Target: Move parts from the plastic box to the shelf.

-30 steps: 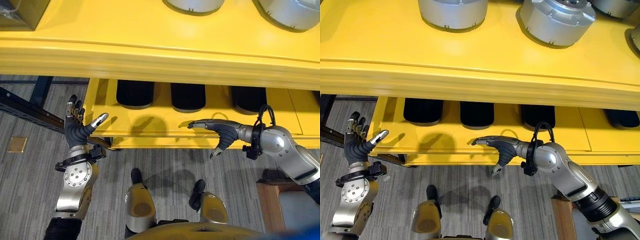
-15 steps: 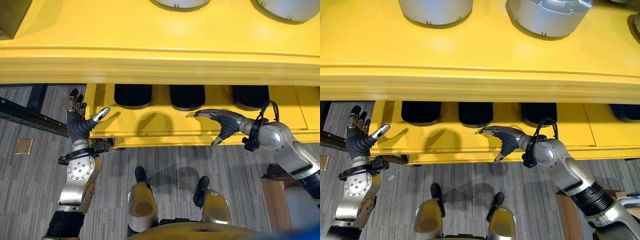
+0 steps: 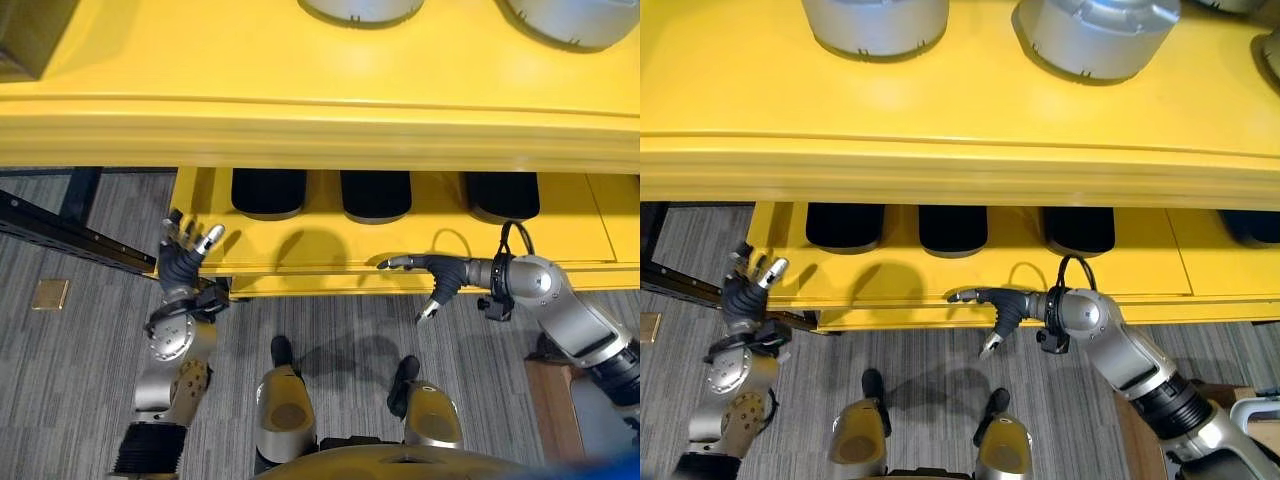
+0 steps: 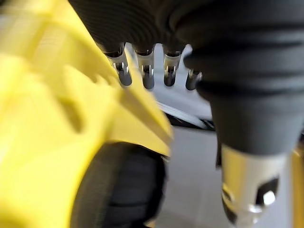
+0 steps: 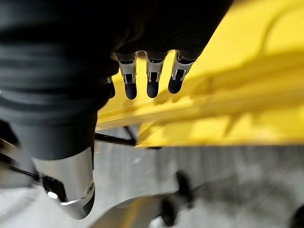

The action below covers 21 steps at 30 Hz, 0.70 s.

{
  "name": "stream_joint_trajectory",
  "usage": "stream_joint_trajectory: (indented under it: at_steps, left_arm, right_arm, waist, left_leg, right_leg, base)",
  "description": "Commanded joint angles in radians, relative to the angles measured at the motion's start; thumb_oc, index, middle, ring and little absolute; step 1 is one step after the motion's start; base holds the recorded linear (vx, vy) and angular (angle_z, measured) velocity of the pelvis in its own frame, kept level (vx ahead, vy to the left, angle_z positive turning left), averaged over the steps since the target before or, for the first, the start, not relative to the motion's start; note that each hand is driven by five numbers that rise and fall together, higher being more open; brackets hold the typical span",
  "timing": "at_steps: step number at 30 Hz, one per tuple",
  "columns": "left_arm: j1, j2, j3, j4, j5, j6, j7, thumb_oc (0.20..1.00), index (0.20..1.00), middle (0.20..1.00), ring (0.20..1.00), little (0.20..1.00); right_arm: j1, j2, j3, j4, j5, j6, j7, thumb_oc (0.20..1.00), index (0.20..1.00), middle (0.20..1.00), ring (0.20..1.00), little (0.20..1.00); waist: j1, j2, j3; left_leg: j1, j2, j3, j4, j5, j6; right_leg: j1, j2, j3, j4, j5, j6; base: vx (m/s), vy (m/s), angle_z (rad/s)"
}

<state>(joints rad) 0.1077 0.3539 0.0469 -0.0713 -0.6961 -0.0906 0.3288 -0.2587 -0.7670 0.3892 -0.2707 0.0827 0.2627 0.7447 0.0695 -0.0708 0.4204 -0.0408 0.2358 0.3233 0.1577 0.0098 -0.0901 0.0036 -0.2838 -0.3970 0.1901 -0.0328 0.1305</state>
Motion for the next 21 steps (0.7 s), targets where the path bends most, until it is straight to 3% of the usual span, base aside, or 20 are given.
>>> stream_joint_trajectory:
  at_steps: [1, 4, 7, 11, 17, 21]
  left_arm:
    - [0.038, 0.029, 0.021, -0.077, -0.026, -0.091, -0.116, 1.0, 1.0, 1.0, 1.0, 1.0]
    - [0.081, 0.002, 0.018, -0.053, -0.043, -0.118, -0.188, 1.0, 1.0, 1.0, 1.0, 1.0]
    - [0.122, -0.008, 0.026, -0.025, -0.065, -0.134, -0.256, 1.0, 1.0, 1.0, 1.0, 1.0]
    - [0.136, -0.014, 0.028, 0.0, -0.085, -0.148, -0.293, 1.0, 1.0, 1.0, 1.0, 1.0]
    - [0.169, -0.013, 0.037, 0.028, -0.083, -0.18, -0.331, 1.0, 1.0, 1.0, 1.0, 1.0]
    - [0.184, -0.021, 0.047, 0.033, -0.091, -0.199, -0.325, 1.0, 1.0, 1.0, 1.0, 1.0]
  right_arm:
    - [0.065, 0.015, -0.076, -0.063, 0.192, 0.01, -0.016, 1.0, 1.0, 1.0, 1.0, 1.0]
    - [0.188, 0.036, -0.174, -0.045, 0.329, -0.035, -0.034, 1.0, 1.0, 1.0, 1.0, 1.0]
    - [0.304, 0.093, -0.28, -0.006, 0.427, -0.051, 0.041, 1.0, 1.0, 1.0, 1.0, 1.0]
    - [0.343, 0.132, -0.296, 0.034, 0.454, -0.073, 0.069, 1.0, 1.0, 1.0, 1.0, 1.0]
    - [0.387, 0.197, -0.377, 0.091, 0.498, -0.202, -0.126, 1.0, 1.0, 1.0, 1.0, 1.0]
    - [0.424, 0.237, -0.404, 0.1, 0.464, -0.263, -0.15, 1.0, 1.0, 1.0, 1.0, 1.0]
  waist:
    - [-0.004, -0.014, -0.067]
    - [-0.022, -0.015, -0.098]
    - [-0.041, -0.011, -0.129]
    - [-0.048, -0.005, -0.141]
    - [-0.076, 0.009, -0.153]
    - [-0.093, 0.014, -0.156]
  left_leg:
    - [0.076, 0.072, 0.115, 0.033, -0.076, 0.001]
    - [0.093, 0.084, 0.124, -0.015, -0.04, -0.017]
    - [0.117, 0.092, 0.142, -0.069, -0.006, -0.034]
    - [0.133, 0.091, 0.157, -0.097, 0.006, -0.039]
    - [0.172, 0.067, 0.192, -0.139, -0.001, -0.033]
    - [0.186, 0.055, 0.209, -0.141, -0.014, -0.025]
  right_leg:
    - [-0.022, -0.027, -0.064, 0.018, -0.009, 0.008]
    - [-0.005, -0.021, -0.059, -0.028, 0.012, 0.011]
    - [0.018, -0.017, -0.065, -0.084, 0.045, 0.02]
    - [0.029, -0.018, -0.075, -0.125, 0.074, 0.031]
    - [0.034, -0.021, -0.083, -0.196, 0.137, 0.058]
    - [0.026, -0.021, -0.079, -0.204, 0.149, 0.061]
  base:
    - [0.08, 0.039, 0.03]
    - [0.07, 0.049, 0.03]
    - [0.07, 0.068, -0.07]
    - [0.01, 0.046, -0.08]
    - [-0.01, 0.048, -0.06]
    - [-0.01, 0.042, -0.05]
